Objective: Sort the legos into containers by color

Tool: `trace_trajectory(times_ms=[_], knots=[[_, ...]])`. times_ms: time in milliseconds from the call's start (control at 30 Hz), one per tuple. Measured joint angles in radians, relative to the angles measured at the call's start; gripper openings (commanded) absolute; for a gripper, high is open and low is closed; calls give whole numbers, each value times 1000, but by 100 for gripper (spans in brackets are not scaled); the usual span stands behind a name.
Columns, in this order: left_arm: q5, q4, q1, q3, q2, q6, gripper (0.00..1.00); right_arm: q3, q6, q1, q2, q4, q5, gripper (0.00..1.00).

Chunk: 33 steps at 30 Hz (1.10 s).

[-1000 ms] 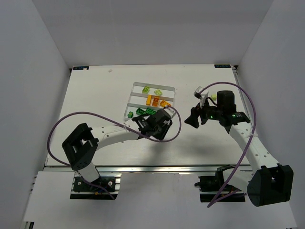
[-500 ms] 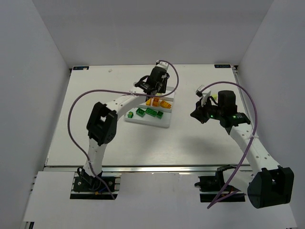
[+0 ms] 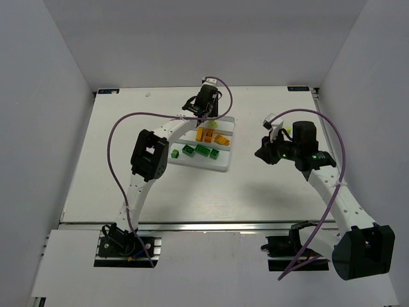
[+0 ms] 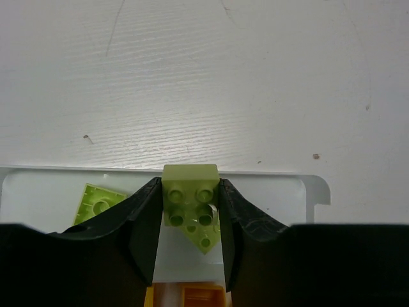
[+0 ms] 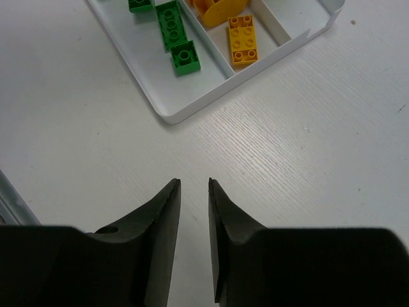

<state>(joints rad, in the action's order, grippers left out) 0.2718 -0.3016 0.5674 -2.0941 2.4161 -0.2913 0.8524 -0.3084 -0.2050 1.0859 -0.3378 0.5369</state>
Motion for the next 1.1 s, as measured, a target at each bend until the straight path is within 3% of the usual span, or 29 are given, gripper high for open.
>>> trace_trajectory(times_ms=[67, 300, 433, 500, 567, 600, 667, 733, 767, 833, 867, 1100], knots=[[-7, -1, -12, -1, 0, -7, 53, 0, -1, 0, 1, 0, -5, 37], [-50, 3, -43, 26, -5, -27, 61, 0, -6, 0, 18, 0, -20, 40], [-63, -5, -56, 66, -10, -31, 61, 0, -6, 0, 29, 3, -42, 45], [-77, -7, -61, 102, -31, -35, 47, -2, 2, 1, 31, 13, -65, 46], [-94, -2, -64, 183, -93, -44, 23, -16, 26, 2, 32, 47, -119, 46], [-109, 0, -64, 235, -141, -47, 6, -23, 45, 3, 36, 60, -153, 45], [-149, 20, -67, 355, -264, -57, 2, -31, 85, 9, 53, 83, -233, 50], [-206, 45, -68, 467, -413, -69, 12, -30, 126, 14, 86, 104, -313, 53], [-235, 75, -68, 533, -502, -77, 25, -27, 147, 16, 106, 112, -357, 72], [-299, 117, -68, 652, -690, -88, 57, -6, 188, 23, 163, 115, -446, 75], [-328, 138, -68, 705, -785, -95, 60, 14, 201, 27, 201, 115, -488, 88], [-446, 219, -67, 1056, -1256, -86, 70, 246, 188, 81, 470, 92, -659, 89]])
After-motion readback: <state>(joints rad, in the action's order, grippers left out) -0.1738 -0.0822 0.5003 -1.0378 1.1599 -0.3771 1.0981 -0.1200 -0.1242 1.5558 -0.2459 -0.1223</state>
